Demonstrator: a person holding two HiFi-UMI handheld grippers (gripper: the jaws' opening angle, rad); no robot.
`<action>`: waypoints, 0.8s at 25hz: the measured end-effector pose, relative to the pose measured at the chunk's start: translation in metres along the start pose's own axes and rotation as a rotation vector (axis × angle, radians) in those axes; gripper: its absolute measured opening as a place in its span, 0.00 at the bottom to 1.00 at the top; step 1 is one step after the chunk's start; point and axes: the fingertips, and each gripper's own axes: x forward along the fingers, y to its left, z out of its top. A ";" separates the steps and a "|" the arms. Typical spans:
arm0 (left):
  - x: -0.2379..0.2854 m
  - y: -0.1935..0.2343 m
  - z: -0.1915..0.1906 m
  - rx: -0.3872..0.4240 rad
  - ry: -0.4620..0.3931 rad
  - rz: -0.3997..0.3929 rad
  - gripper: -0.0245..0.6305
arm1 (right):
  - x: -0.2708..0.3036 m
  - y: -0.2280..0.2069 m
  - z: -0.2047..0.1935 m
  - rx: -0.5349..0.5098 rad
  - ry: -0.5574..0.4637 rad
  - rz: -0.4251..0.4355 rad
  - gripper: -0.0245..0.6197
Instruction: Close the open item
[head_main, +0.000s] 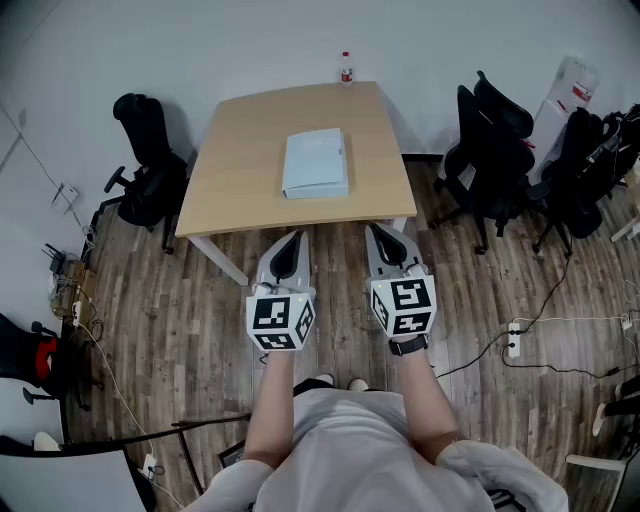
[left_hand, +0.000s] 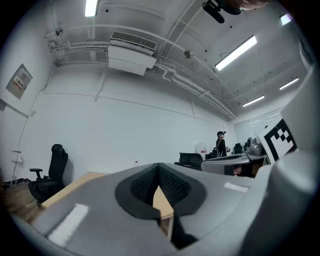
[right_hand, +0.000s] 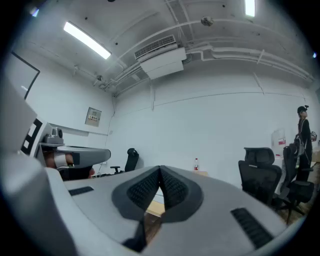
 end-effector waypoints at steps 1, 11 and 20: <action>0.000 -0.002 -0.002 -0.005 0.002 0.002 0.05 | -0.002 -0.003 -0.002 0.005 0.000 -0.001 0.06; 0.003 -0.014 -0.021 -0.026 0.017 0.027 0.05 | -0.005 -0.019 -0.016 0.022 0.010 0.027 0.06; 0.088 0.035 -0.042 -0.086 0.026 -0.029 0.05 | 0.083 -0.023 -0.019 0.053 -0.021 0.050 0.06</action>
